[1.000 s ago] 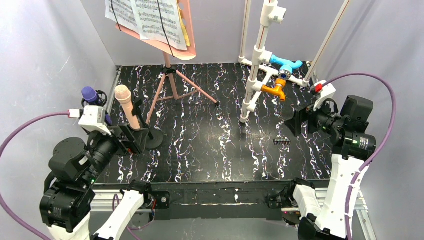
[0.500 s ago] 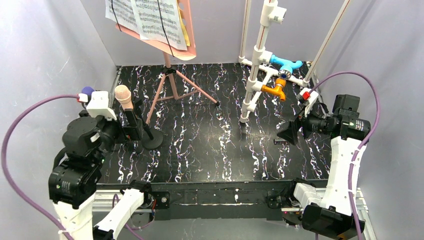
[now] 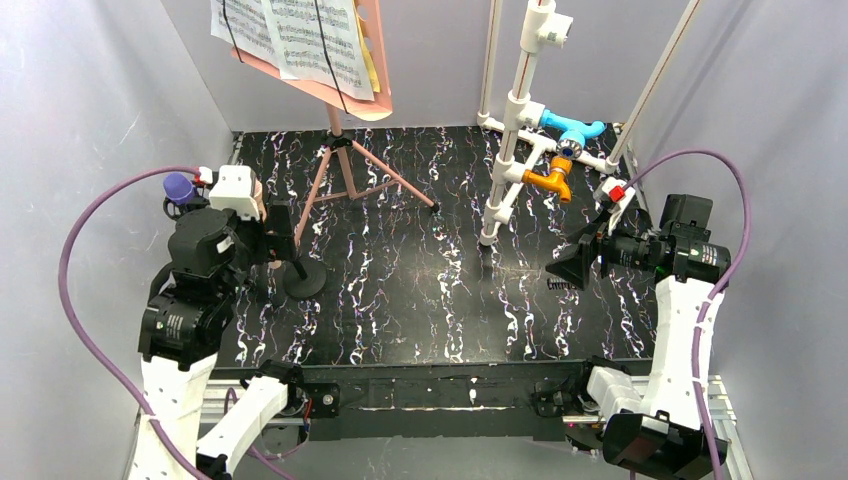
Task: Pack up the instrument practice props
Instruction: Pick up the microphone stand with the microphone from the center of the board.
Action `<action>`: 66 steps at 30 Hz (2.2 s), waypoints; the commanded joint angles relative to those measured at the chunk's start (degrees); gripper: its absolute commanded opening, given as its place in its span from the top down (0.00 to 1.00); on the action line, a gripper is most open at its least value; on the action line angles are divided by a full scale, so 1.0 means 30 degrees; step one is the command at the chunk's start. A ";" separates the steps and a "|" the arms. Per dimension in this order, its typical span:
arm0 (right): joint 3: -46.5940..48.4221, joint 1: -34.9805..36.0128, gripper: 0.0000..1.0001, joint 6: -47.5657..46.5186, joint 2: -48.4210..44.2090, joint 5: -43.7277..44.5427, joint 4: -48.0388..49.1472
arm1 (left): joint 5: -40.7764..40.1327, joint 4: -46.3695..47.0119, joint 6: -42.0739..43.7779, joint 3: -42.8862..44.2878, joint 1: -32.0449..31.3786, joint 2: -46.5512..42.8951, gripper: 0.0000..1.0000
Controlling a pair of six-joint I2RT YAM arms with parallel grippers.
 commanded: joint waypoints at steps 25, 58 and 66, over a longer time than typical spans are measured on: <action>-0.0920 -0.0053 0.00 0.2119 -0.0684 -0.0901 0.2661 | -0.1512 0.7450 -0.0283 -0.5232 0.0505 -0.0091 0.11; -0.0566 -0.0141 0.00 0.2130 -0.0479 -0.0732 0.2572 | 0.1293 0.7785 0.1652 -0.5773 0.0993 -0.2151 1.00; -0.0557 -0.0171 0.00 0.2027 -0.0454 -0.0681 0.2495 | 0.4803 0.6367 0.0544 -0.4375 0.0330 -0.2851 1.00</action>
